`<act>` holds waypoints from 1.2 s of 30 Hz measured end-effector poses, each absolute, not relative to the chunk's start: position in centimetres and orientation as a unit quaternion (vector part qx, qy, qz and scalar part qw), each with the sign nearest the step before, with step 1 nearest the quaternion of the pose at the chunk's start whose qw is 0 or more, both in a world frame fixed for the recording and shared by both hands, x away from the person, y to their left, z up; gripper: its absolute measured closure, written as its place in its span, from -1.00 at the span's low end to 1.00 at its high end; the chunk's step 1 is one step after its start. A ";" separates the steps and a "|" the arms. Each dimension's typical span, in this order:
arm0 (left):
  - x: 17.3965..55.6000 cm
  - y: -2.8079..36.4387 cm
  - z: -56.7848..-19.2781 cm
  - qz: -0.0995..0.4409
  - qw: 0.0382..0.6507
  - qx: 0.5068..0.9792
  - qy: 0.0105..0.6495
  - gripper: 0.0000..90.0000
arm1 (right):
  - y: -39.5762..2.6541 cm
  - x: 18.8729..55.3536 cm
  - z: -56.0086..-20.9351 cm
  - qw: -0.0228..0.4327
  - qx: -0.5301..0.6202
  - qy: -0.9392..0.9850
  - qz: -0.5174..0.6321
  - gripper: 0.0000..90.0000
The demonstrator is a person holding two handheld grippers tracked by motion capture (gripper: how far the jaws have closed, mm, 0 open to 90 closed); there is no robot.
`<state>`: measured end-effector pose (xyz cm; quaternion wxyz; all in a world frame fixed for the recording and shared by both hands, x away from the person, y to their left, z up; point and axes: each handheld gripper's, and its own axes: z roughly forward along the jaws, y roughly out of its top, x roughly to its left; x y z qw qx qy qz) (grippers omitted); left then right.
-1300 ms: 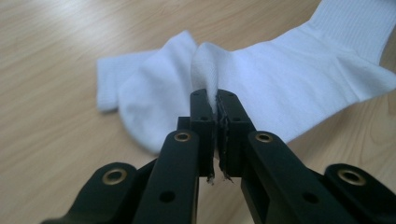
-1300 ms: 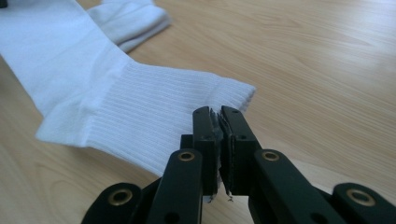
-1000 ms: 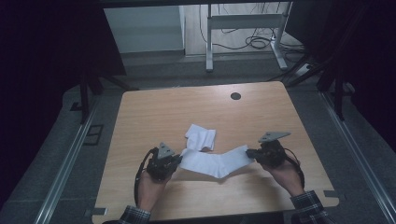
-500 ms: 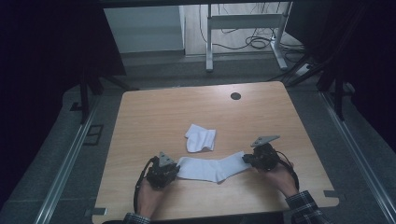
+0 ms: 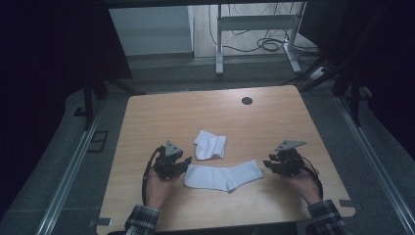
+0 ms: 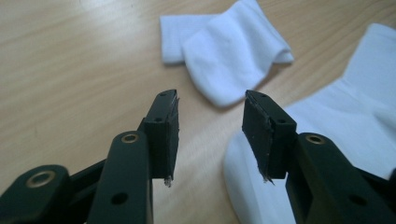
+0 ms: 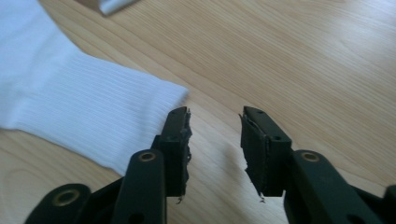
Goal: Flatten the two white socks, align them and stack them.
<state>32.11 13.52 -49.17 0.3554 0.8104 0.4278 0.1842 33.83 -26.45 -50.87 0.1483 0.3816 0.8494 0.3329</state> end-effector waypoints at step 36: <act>38.4 8.1 -48.9 0.136 0.379 0.812 0.422 0.87 | -29.2 34.7 -53.1 0.151 0.400 0.842 0.330 -0.05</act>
